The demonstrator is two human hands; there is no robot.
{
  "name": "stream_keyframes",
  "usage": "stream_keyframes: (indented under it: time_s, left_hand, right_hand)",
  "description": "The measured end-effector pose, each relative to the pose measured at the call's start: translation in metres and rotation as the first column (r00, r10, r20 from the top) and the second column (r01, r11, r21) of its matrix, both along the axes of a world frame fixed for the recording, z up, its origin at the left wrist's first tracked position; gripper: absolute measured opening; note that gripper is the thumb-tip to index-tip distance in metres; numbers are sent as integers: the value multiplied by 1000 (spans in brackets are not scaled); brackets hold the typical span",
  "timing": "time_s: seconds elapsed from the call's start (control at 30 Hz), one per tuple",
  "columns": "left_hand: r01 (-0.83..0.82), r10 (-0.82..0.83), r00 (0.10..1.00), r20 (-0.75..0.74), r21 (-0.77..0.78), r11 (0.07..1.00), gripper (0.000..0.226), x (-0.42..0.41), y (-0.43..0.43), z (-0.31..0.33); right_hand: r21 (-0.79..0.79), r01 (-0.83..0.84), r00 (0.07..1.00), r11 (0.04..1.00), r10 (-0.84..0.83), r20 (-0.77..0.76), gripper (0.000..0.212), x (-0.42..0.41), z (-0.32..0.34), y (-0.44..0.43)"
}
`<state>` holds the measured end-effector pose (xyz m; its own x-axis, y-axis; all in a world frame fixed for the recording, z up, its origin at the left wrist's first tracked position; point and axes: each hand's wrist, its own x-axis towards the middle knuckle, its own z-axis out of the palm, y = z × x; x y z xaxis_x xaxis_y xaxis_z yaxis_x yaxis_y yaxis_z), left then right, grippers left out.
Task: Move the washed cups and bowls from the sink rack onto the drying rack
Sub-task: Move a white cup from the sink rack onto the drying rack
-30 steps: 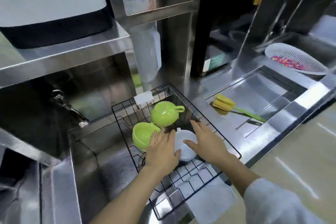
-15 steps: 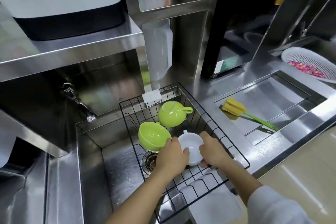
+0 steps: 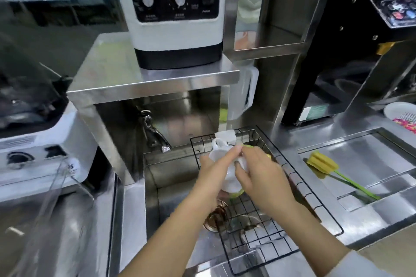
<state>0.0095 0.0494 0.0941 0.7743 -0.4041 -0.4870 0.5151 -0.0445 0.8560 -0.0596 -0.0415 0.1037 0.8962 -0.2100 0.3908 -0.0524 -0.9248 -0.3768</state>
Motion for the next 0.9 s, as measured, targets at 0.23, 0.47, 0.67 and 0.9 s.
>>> stream_keyframes:
  time_s: [0.23, 0.47, 0.67, 0.9]
  left_hand:
    - [-223, 228, 974, -7, -241, 945, 36, 8, 107, 36]
    - [-358, 407, 913, -22, -520, 775, 42, 1, 213, 65]
    - [-396, 523, 851, 45, -600, 696, 24, 2, 277, 76]
    - [-661, 649, 678, 345, -100, 744, 25, 26, 322, 66]
  right_hand:
    - [504, -242, 970, 829, 199, 139, 48, 29, 36, 82]
    - [951, -132, 870, 280, 492, -25, 77, 55, 53, 172]
    - [768, -454, 824, 451, 540, 170, 73, 60, 61, 243]
    - [638, -539, 767, 550, 634, 101, 71, 86, 54, 287]
